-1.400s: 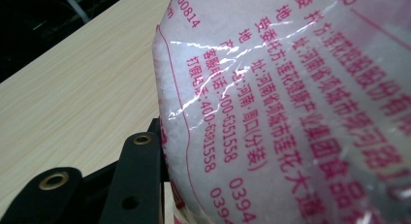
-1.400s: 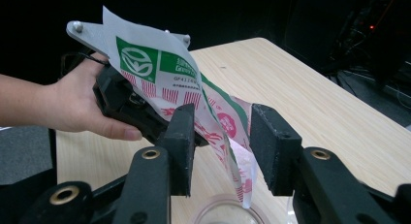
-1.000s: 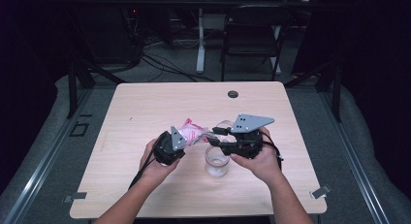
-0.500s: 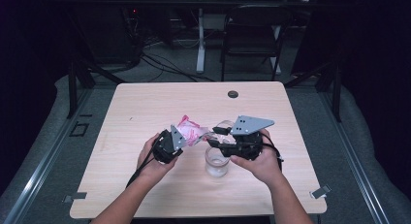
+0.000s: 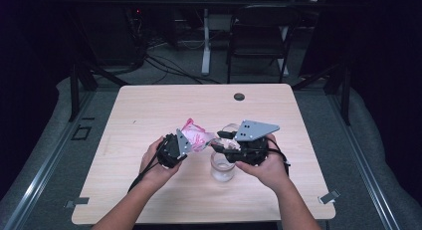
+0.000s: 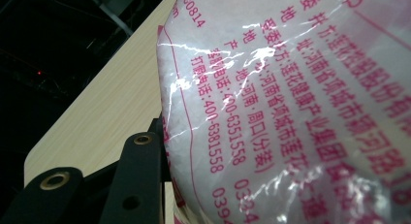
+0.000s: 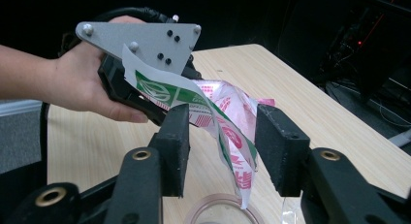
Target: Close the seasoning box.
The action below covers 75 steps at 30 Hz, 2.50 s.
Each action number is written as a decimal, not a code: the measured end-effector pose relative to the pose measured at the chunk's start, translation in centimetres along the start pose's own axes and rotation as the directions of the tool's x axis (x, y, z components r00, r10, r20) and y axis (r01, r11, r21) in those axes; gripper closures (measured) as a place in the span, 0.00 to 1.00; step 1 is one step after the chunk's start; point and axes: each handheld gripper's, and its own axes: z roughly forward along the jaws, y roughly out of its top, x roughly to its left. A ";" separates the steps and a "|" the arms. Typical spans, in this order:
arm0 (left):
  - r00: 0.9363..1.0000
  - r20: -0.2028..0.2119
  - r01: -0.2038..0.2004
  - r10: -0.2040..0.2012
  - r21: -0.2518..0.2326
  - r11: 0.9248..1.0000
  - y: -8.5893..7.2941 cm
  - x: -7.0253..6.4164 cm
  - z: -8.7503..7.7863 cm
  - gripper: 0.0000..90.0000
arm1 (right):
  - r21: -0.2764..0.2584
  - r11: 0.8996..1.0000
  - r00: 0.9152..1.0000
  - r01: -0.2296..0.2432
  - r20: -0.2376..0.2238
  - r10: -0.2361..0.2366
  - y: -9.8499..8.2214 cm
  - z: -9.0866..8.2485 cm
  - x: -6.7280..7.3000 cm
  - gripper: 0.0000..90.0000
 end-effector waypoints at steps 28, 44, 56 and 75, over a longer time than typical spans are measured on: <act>0.998 0.004 -0.065 0.065 0.018 0.998 0.3 -0.7 0.4 0.67 | 0.059 0.996 0.996 0.073 -0.056 -0.069 -0.1 1.4 1.2 0.61; 0.998 0.022 -0.052 0.052 0.019 0.998 -0.1 -0.7 0.5 0.68 | 0.108 0.993 0.995 0.041 -0.093 -0.031 -0.5 1.6 1.0 0.94; 0.998 0.010 -0.064 0.064 0.002 0.998 -0.2 -0.7 0.3 0.68 | 0.104 0.992 0.990 -0.077 -0.112 0.089 -0.8 1.5 0.2 1.00; 0.986 -0.075 -0.151 0.148 -0.038 0.988 -0.1 -1.6 -0.4 0.69 | 0.081 0.947 0.943 -0.312 -0.095 0.319 -2.0 1.3 -2.0 1.00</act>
